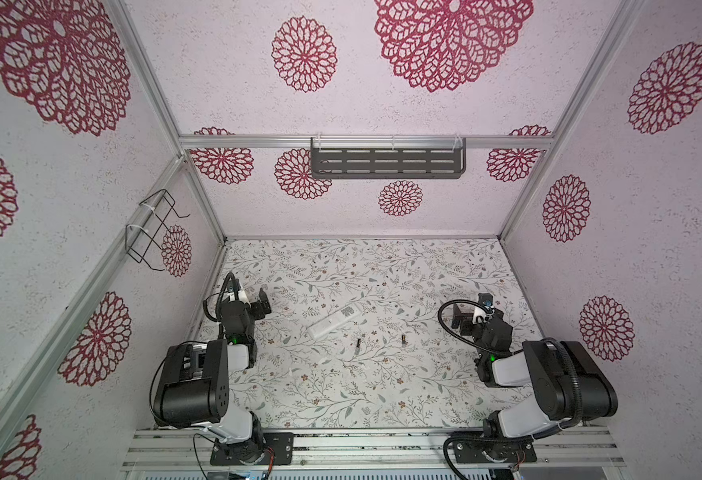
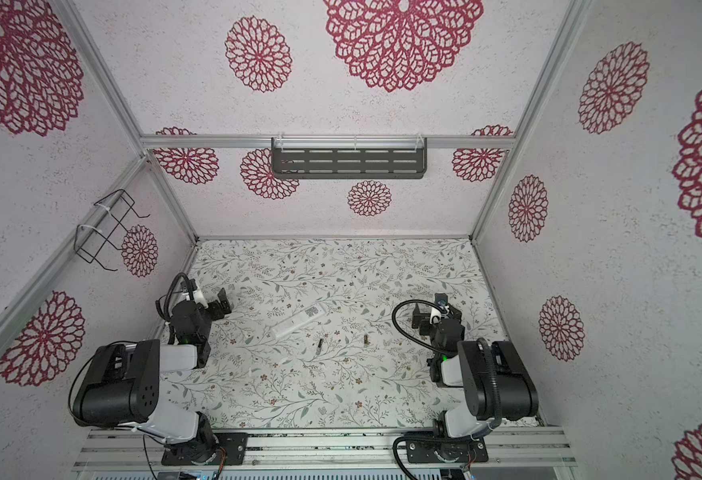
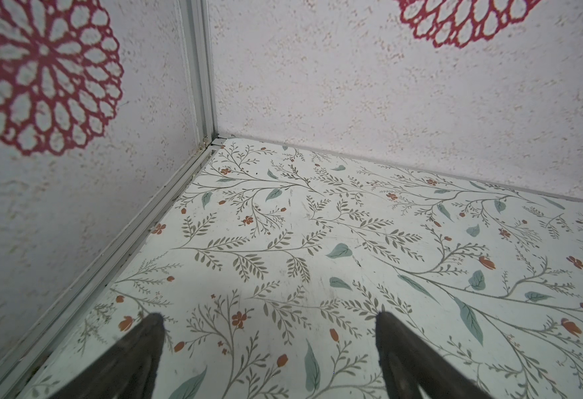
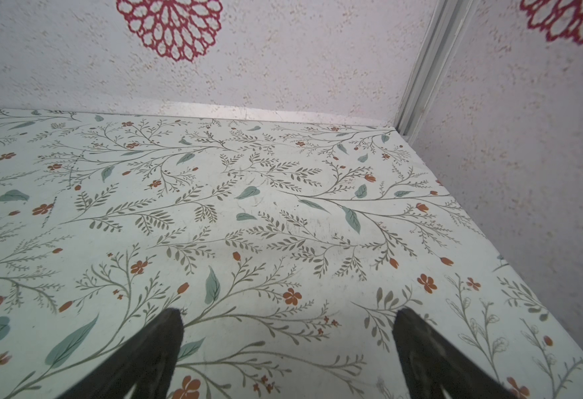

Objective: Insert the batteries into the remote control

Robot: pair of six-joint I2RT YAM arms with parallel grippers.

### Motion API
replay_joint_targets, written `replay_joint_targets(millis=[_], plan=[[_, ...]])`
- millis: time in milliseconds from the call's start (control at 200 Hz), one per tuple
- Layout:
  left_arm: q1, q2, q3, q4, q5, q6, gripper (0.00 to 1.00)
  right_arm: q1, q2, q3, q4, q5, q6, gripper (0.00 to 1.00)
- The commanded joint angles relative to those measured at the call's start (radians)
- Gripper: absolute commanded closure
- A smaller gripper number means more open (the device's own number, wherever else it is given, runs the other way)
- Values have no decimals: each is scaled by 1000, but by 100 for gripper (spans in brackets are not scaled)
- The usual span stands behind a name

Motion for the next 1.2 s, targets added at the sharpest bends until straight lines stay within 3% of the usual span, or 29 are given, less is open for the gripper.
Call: replay_joint_targets(millis=[0,326,441,571,681,816,972,1142,1197], plan=[[-5,1,10,1,1,22,3,-2,-7,18,26,16,15,1],[-4,-6,12,-2,16,27,3,-2,-7,19,26,17,15,1],[-14,-72,128,-275,6,34,3,-2,-8,18,24,15,18,1],[-35,-56,299,-539,-29,36,3,-5,-5,27,9,8,19,1],[-127,-39,415,-702,-211,15,3,-9,-7,28,8,2,21,1],[-265,-21,504,-840,-313,-18,3,17,-90,44,-90,76,10,1],[-348,5,550,-951,-39,-97,3,54,-272,137,-424,169,74,1],[-362,41,565,-978,243,-212,3,73,-422,270,-798,88,207,1],[-373,55,565,-972,286,-236,3,81,-462,301,-891,62,238,1]])
